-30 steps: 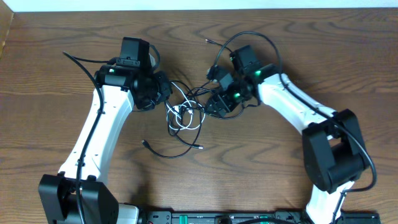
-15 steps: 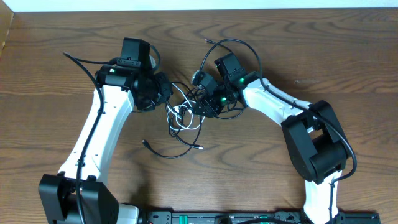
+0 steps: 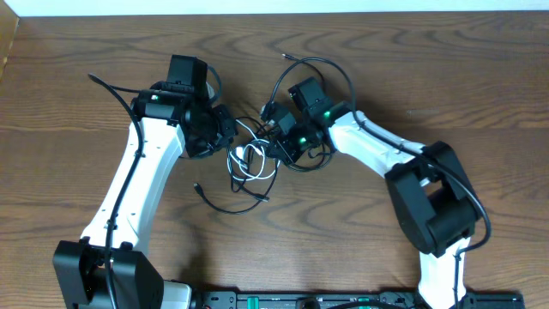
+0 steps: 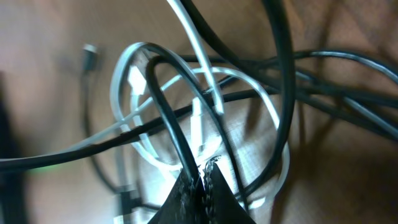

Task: Untangle cables

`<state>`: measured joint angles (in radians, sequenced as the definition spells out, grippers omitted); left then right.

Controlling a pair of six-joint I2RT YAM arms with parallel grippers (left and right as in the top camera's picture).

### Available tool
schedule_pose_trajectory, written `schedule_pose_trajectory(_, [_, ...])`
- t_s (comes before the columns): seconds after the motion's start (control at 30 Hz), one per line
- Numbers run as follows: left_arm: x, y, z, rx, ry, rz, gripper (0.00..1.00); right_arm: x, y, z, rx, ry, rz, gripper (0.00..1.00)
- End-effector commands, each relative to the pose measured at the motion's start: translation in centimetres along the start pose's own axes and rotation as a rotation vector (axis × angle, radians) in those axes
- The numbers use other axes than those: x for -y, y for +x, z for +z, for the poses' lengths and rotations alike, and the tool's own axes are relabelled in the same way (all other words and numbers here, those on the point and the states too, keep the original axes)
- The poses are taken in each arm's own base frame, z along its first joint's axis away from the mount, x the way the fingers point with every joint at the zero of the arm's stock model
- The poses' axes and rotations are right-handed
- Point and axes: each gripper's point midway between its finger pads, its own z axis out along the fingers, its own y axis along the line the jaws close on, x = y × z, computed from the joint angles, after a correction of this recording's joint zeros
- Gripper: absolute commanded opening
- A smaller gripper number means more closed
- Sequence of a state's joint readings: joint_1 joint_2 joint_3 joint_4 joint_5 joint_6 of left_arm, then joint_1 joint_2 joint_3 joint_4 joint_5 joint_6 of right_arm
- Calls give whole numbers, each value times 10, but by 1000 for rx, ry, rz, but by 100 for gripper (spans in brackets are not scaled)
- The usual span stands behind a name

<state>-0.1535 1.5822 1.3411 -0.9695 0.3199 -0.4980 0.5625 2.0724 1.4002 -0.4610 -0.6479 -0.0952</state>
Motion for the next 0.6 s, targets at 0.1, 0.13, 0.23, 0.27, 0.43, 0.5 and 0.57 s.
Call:
schedule_pose_trajectory(0.1, [2,1,-3,-6,6,7,8,-74,-89,-152,343,-175,-20,1])
schedule_pose_trajectory(0.13, [2,1,-3,-6,6,7,8,-77,-92,-165,369,-172,-24,1])
schedule_pose_trajectory(0.23, [1,1,-3,-3,2,25,8,-88,-101,-239,510,-122,-33,1])
schedule_pose_trajectory(0.27, [1,0,-3,-1,0,26,8,-88,-100,-260,547,-101,-29,1])
schedule_pose_trajectory(0.43, [1,0,-3,-2,0,25,8,-78,-81,-340,682,15,48,1])
schedule_pose_trajectory(0.5, [1,0,-3,0,1,26,8,-69,-72,-359,713,49,106,1])
schedule_pose_trajectory(0.57, [1,-1,-3,2,2,26,8,-53,-62,-375,739,92,206,1])
